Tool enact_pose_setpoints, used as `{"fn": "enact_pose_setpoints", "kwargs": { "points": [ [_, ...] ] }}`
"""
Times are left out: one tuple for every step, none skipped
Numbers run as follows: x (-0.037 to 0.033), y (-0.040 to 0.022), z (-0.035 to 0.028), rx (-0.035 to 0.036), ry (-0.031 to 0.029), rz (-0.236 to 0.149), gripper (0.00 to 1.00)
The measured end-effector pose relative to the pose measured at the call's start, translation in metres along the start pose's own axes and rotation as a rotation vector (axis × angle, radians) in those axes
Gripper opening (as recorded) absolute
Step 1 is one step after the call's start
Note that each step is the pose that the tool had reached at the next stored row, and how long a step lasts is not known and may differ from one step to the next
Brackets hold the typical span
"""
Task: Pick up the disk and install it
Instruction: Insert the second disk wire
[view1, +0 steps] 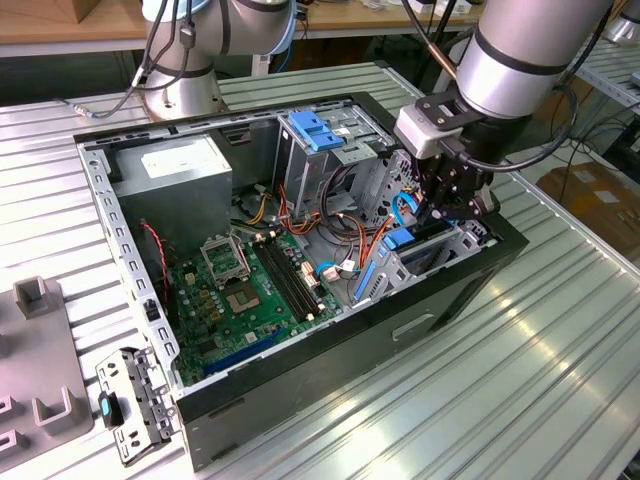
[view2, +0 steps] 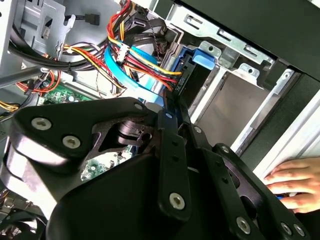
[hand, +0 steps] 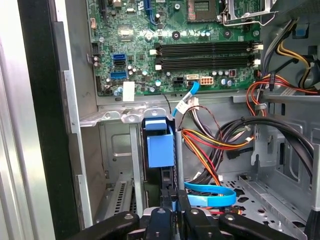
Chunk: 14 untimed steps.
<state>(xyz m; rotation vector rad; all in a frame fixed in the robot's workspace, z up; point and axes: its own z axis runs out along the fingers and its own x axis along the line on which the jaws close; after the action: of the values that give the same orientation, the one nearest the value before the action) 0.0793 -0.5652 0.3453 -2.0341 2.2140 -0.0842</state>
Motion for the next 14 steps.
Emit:
{"fn": "enact_pose_setpoints", "kwargs": {
  "points": [
    [0.0001,0.0000,0.0003,0.0000,-0.0003,0.000,0.16],
    [0.0004,0.0000,0.0013,-0.0001,-0.0013,0.000,0.16],
    [0.0005,0.0001,0.0023,-0.0002,-0.0018,0.000,0.16],
    [0.0005,0.0002,0.0034,-0.0002,-0.0021,0.000,0.16],
    [0.0007,0.0005,0.0051,-0.0002,-0.0021,0.000,0.16],
    [0.0008,0.0006,0.0062,-0.0003,-0.0024,0.000,0.16],
    [0.0010,0.0008,0.0075,-0.0004,-0.0024,0.000,0.16],
    [0.0011,0.0009,0.0079,-0.0003,-0.0031,0.000,0.16],
    [0.0011,0.0008,0.0080,-0.0003,-0.0032,0.000,0.16],
    [0.0012,0.0008,0.0080,-0.0003,-0.0032,0.000,0.16],
    [0.0012,0.0008,0.0083,-0.0002,-0.0042,0.000,0.18],
    [0.0013,0.0008,0.0087,-0.0001,-0.0048,0.001,0.23],
    [0.0014,0.0008,0.0084,-0.0002,-0.0044,0.000,0.23],
    [0.0011,0.0003,0.0053,-0.0003,-0.0038,0.000,0.30]
  ]
}}
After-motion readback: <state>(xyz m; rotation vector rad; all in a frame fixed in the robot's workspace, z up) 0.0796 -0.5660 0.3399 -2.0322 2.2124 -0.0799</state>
